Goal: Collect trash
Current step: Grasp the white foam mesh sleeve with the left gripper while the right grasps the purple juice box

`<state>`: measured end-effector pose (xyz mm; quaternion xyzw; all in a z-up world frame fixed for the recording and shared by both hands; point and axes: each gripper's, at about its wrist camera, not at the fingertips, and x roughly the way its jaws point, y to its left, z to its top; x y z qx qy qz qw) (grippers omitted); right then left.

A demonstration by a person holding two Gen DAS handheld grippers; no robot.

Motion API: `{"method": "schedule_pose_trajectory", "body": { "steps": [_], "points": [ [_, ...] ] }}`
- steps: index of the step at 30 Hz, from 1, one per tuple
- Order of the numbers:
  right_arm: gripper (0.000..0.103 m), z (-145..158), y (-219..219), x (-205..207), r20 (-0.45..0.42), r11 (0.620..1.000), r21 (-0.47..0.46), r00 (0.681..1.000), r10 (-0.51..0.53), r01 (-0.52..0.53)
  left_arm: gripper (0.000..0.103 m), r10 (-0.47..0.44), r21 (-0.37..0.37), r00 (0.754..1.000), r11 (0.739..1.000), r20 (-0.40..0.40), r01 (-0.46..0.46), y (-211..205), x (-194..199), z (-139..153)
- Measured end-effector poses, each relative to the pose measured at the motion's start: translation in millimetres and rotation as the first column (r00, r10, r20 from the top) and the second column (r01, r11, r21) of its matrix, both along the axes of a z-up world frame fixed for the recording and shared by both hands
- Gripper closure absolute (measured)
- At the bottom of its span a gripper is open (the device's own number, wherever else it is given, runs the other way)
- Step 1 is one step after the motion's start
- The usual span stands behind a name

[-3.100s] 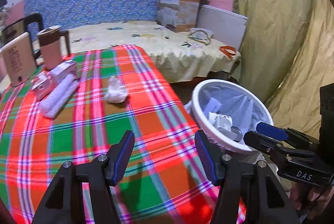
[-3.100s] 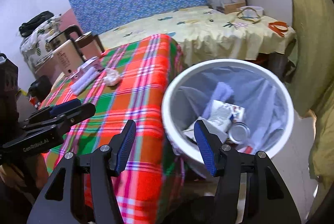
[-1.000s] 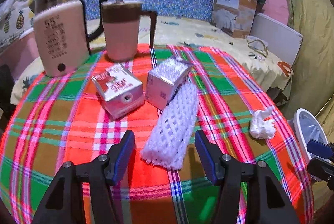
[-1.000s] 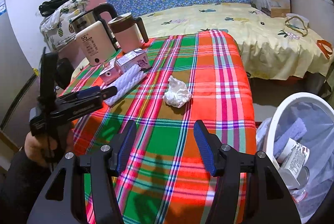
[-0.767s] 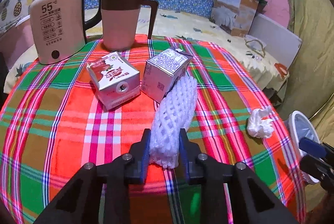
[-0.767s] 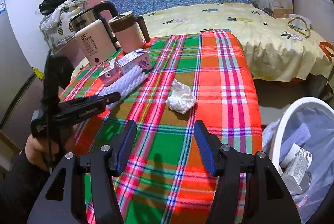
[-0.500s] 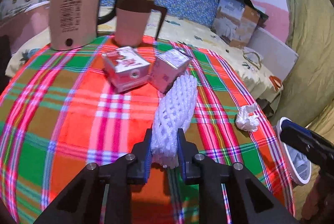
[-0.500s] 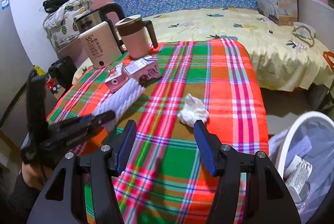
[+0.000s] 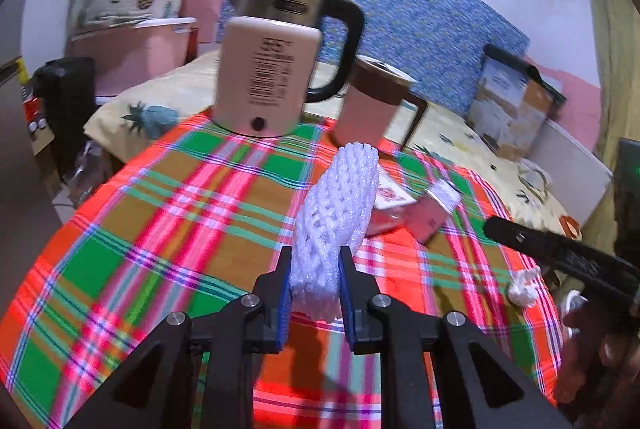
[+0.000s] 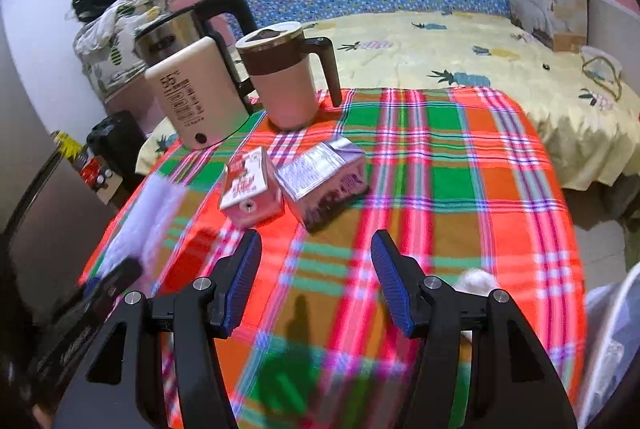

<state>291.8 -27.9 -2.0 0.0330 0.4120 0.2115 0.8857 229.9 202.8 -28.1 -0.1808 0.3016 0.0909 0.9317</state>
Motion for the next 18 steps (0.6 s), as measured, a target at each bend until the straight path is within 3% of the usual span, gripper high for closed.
{"method": "schedule_pose_trajectory", "body": {
  "steps": [12, 18],
  "points": [
    [0.044, -17.5, 28.4, 33.9, -0.094, 0.981, 0.047, 0.978, -0.185, 0.19, 0.082, 0.041, -0.026, 0.999, 0.999, 0.008, -0.041, 22.1, -5.6, -7.2],
    [0.044, -26.2, 33.8, 48.9, -0.104, 0.974, -0.059, 0.969, -0.223, 0.218, 0.082, 0.038, -0.033, 0.999, 0.999, 0.004, -0.038, 22.4, -5.4, -9.6]
  ]
}}
